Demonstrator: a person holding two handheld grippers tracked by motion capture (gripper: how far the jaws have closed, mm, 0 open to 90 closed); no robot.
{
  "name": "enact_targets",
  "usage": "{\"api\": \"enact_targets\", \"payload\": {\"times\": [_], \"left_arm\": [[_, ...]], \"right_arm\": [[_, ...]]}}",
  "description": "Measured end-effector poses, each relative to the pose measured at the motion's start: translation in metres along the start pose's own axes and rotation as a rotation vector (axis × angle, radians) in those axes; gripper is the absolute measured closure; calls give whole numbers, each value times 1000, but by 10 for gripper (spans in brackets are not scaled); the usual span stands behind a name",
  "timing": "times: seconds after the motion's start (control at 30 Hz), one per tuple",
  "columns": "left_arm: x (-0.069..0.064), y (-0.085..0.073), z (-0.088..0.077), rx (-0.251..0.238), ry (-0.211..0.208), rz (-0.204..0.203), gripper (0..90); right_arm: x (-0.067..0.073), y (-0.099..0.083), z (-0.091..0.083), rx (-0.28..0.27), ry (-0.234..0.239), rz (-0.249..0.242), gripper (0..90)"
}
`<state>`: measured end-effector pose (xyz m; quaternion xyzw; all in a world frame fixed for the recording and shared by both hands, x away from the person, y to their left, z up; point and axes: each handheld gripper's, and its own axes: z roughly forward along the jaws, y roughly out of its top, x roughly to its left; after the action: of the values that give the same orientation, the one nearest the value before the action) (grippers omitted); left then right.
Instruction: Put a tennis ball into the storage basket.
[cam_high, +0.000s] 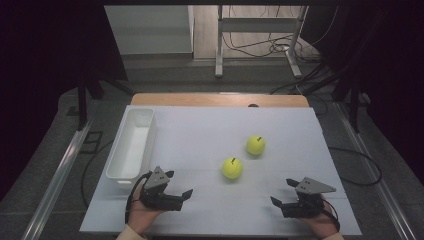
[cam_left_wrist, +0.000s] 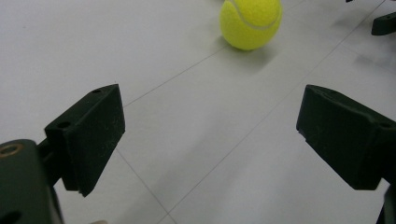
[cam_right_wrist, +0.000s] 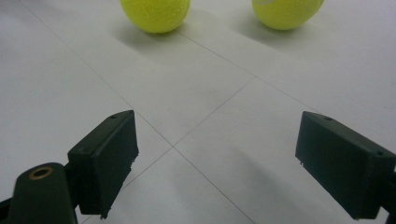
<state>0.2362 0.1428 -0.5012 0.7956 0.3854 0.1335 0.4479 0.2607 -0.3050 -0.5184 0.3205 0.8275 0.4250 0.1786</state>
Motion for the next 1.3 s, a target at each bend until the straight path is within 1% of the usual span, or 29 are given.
{"api": "enact_targets", "payload": {"times": [0.23,0.63,1.3], "left_arm": [[-2,9,5,-11,-6,23,89],[0,17,10,-13,-22,10,88],[-2,29,26,2,-46,19,88]], "right_arm": [[0,0,0,6,-3,-5,132],[1,0,0,5,0,-7,132],[0,0,0,5,0,-2,132]]}}
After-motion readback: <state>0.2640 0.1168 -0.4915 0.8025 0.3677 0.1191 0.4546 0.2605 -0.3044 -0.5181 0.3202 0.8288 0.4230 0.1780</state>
